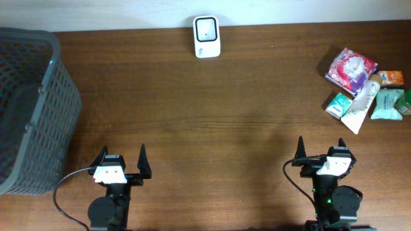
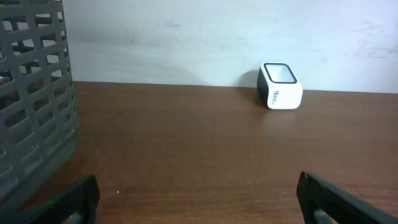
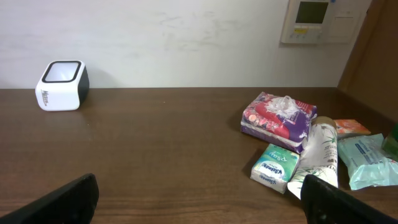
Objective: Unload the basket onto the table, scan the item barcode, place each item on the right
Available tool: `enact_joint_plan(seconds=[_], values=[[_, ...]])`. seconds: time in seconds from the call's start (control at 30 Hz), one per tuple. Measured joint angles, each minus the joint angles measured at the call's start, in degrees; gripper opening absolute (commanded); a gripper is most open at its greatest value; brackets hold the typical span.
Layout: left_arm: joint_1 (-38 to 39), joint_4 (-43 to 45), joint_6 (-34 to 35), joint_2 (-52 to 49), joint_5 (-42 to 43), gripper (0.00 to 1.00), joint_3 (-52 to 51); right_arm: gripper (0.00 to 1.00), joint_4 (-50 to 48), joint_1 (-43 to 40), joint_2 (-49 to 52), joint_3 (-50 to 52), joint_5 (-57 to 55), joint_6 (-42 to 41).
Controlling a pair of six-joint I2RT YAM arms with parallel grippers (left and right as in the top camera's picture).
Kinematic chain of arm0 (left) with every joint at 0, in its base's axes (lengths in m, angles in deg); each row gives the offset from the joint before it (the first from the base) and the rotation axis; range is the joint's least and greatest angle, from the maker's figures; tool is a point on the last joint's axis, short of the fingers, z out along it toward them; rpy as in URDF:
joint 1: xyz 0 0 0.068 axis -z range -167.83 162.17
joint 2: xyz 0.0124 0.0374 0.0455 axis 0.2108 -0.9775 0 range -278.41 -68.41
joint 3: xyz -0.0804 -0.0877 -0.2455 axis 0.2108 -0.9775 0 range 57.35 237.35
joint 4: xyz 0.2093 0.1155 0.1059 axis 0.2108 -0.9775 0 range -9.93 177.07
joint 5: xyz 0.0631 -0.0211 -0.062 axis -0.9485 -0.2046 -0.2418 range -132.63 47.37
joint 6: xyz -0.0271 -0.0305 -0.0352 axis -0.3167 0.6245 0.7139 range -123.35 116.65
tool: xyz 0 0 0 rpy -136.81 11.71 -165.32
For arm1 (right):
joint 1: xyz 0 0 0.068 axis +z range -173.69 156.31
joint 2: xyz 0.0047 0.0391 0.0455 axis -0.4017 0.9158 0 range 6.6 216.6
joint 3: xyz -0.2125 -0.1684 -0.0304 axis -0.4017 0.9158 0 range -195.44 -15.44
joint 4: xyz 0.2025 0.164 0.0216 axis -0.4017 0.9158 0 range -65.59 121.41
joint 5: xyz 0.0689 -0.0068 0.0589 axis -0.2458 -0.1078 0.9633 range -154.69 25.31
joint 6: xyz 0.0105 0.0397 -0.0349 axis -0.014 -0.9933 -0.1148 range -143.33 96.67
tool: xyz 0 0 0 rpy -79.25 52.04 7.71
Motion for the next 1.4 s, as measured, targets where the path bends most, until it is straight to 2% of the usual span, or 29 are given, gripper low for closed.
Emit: enact_joint_plan(seconds=[0.23, 1.4], values=[[0.00, -0.11, -2.60, 0.00, 0.11, 0.99, 0.00, 0.99, 0.00, 0.00, 0.00, 0.00, 0.00, -0.04], [0.00, -0.13, -2.82, 0.00, 0.11, 0.99, 0.00, 0.99, -0.02, 0.00, 0.00, 0.00, -0.44, -0.07]])
